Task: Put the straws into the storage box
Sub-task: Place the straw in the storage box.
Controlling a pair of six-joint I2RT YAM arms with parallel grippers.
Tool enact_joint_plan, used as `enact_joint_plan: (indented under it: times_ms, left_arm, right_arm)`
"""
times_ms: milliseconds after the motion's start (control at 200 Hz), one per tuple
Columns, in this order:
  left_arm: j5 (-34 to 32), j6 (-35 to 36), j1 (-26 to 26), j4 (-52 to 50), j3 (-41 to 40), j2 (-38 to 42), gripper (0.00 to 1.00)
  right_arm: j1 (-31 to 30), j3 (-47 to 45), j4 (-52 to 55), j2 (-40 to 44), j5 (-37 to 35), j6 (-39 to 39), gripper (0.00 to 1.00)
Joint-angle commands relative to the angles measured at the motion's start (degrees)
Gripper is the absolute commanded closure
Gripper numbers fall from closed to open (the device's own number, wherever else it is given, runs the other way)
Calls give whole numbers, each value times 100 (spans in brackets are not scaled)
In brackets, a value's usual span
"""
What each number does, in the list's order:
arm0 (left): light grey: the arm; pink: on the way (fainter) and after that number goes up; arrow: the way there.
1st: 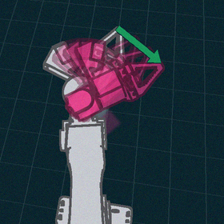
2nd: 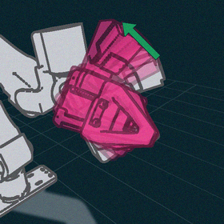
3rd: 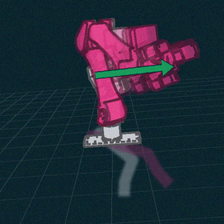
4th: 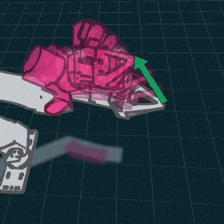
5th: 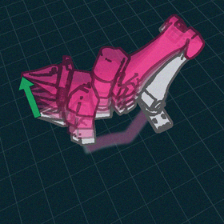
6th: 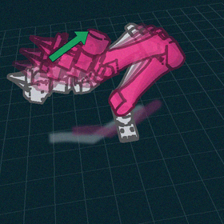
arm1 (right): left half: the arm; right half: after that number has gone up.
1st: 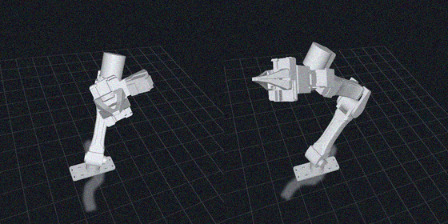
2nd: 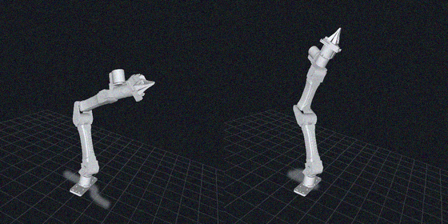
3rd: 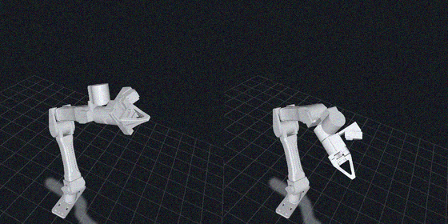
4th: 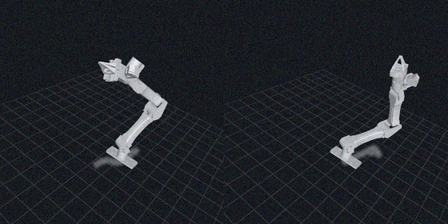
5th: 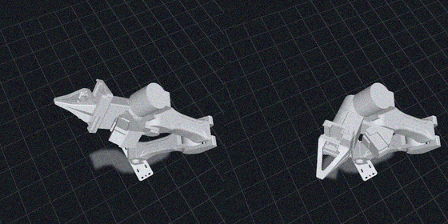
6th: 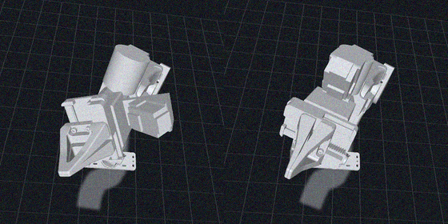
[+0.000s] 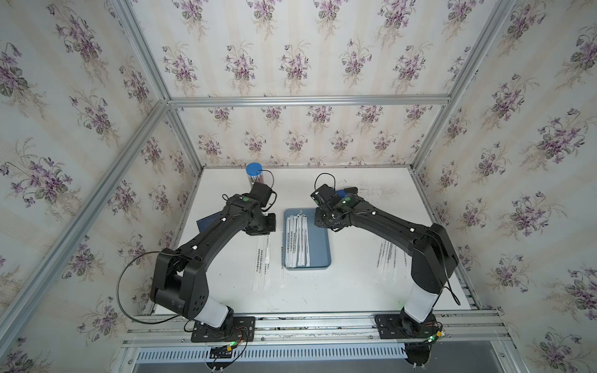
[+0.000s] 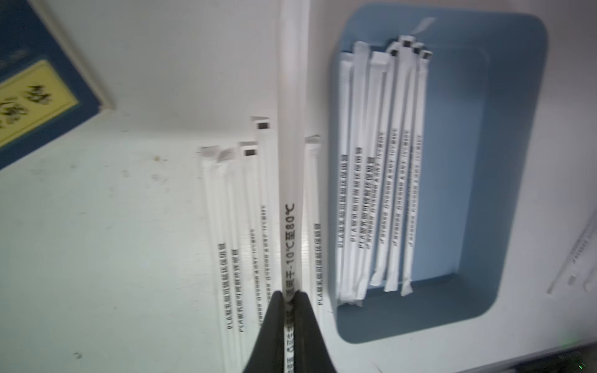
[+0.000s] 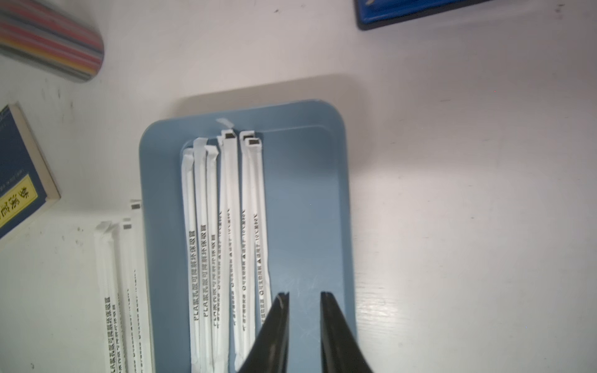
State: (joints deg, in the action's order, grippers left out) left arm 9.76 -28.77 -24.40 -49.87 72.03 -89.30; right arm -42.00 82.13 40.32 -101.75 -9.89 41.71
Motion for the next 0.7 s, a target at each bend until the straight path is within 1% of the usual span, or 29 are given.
enact_joint_plan:
  times_ms: [0,135,235,315,400,510,694]
  left_arm:
    - [317,-849,-603,347,320,-356,92]
    - [595,-1288,-1073,885,785,-1116,92]
    - [824,-1500,-1212,1183,982,-1629,92]
    - [874,-1683,-1288,1428,1017,-1909,92]
    - [916,-1821,-1408,1633,1046,-2116,91]
    - [816,-1832,-1586,1583,1158,-2306,91]
    - [584,-1837,-1586,1638,973,-2351,91]
  right_arm:
    - [293,-268,-113,254,-37,-106,77]
    - [547,-549,-223,445,41,-154,77]
    - [570,-665,-245,531,22,-163,77]
    - [579,-795,-286,590,18,-153,77]
    - [592,-910,-322,607,36,-162,77]
    - [623,-972,-326,617,39,-197,78]
    - [640,-1029,-366,646,41,-203,77]
